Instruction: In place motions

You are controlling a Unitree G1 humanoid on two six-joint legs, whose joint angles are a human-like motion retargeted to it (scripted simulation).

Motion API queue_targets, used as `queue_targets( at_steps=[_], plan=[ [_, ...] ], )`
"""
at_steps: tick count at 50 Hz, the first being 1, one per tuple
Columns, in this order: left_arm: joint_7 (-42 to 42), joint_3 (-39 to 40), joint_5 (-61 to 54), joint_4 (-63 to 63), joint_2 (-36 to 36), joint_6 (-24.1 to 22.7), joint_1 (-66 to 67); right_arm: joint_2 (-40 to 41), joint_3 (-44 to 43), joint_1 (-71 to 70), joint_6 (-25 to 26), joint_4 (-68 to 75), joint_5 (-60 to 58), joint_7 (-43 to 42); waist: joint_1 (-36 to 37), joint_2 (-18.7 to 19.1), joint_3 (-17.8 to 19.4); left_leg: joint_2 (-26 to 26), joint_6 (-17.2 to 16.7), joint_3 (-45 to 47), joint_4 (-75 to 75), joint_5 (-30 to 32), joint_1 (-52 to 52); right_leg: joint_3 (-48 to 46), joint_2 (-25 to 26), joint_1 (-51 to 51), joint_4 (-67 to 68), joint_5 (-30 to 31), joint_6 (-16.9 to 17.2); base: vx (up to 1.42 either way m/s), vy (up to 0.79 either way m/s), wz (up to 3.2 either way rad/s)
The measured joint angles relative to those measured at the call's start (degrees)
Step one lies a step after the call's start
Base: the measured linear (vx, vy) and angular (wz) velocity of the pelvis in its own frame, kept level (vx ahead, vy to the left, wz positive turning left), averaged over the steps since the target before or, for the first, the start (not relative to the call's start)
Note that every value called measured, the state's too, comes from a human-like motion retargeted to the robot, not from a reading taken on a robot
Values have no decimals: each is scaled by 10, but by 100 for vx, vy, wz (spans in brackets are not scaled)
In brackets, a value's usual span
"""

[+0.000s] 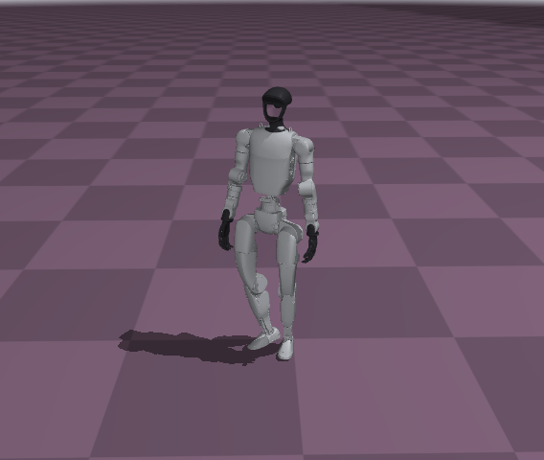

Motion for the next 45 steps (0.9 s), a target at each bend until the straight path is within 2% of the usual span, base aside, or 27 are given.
queue_targets(
  at_steps=[2,5,7,10,13,17,23,30,35,40,45],
  plan=[
    [-4,-29,-2,0,-11,0,-35,-6,-18,29,1,18,-9,-6,-1,6,5,3,4,-6,2,-5,3,0,-8,-24,64,27,1,14,13,-19],
    [-5,-50,-10,0,-30,-5,-88,-15,-35,64,2,43,-24,-12,9,18,11,18,7,10,5,-12,4,18,-23,-86,194,108,-1,7,13,-58],
    [0,-57,-27,-10,-43,-11,-133,-23,-35,89,-1,57,-40,-21,-3,28,26,28,13,12,12,-17,5,17,-40,-147,311,166,-34,-5,7,-35],
    [5,-64,-60,-30,-52,-11,-221,-42,-37,124,3,73,-70,-35,-39,42,61,33,25,6,23,-25,11,-35,-99,-249,510,127,-102,-12,15,11],
    [25,-34,-64,-54,-59,-11,-296,-58,-60,160,12,91,-89,-36,-99,46,90,18,44,-27,22,-31,24,-56,-153,-339,641,93,-115,-4,23,88],
    [33,-26,-93,-95,-62,-22,-362,-74,-93,204,19,119,-91,-47,-157,56,99,30,50,-57,18,-24,25,-69,-162,-458,708,87,-115,2,0,75],
    [43,-22,-100,-118,-52,-36,-415,-92,-128,253,37,136,-49,-77,-200,63,105,54,47,-68,23,-20,37,-90,-156,-528,688,74,-113,10,-2,25],
    [58,-32,-96,-104,-46,-47,-393,-88,-138,220,28,134,-28,-65,-183,53,83,45,43,-48,18,-27,43,-74,-137,-458,629,86,-93,6,1,-33],
    [53,-24,-93,-61,-60,-56,-349,-69,-118,180,27,95,-35,-39,-134,48,56,34,36,-13,5,-29,44,-51,-102,-331,535,110,-77,4,1,-57],
    [52,-19,-80,-15,-70,-56,-318,-54,-96,135,20,60,-42,-33,-93,51,30,32,27,13,1,-32,32,-6,-32,-194,339,149,-44,-3,-2,-44],
    [49,-26,-61,-3,-86,-55,-286,-48,-76,98,10,44,-27,-40,-61,40,8,16,16,26,0,-32,15,39,-1,-72,126,167,-13,-6,-8,-16]
  ],
)
